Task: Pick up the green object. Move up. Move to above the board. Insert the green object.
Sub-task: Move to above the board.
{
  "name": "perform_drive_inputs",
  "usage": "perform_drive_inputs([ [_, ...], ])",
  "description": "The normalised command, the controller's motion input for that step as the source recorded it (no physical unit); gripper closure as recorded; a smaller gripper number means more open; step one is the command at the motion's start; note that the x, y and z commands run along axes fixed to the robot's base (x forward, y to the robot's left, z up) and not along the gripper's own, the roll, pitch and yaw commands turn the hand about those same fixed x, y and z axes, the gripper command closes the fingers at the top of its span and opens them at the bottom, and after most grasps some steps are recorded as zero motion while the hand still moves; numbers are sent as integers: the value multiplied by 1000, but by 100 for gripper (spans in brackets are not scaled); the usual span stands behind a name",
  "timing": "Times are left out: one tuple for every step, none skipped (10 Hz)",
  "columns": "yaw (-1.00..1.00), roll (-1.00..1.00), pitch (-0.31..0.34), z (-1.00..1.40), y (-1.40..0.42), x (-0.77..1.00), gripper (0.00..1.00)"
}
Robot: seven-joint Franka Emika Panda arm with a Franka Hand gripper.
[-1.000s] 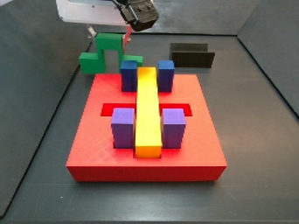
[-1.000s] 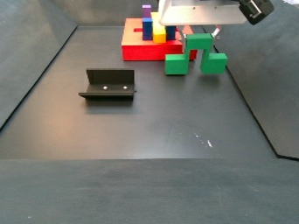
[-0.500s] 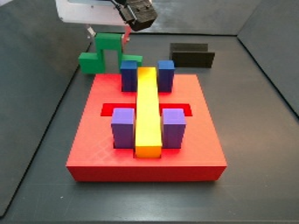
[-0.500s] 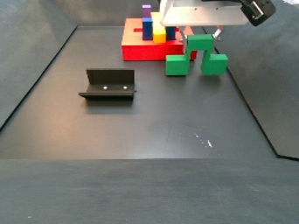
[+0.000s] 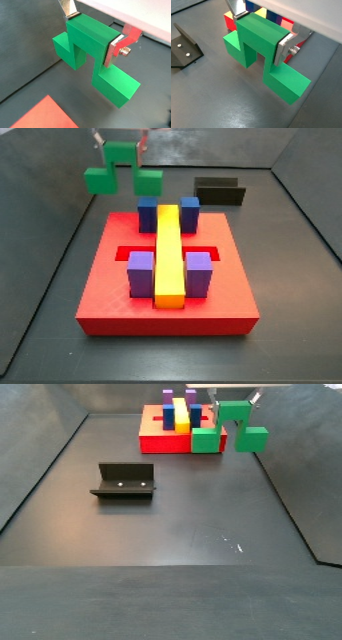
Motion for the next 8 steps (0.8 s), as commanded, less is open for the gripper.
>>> perform_drive_inputs([
  [10,0,24,1400,9,-22,100],
  [5,-11,17,1400,5,-64,100],
  [2,-25,1,1400,5,-34,100],
  [-4,-29,47,1400,2,46,100],
  [-2,-30,97,813,-2,50,100],
  [-4,-35,87,332,-3,29,100],
  [-36,-32,177,339,-1400,793,100],
  [-17,51,214,307,-1400,806,100],
])
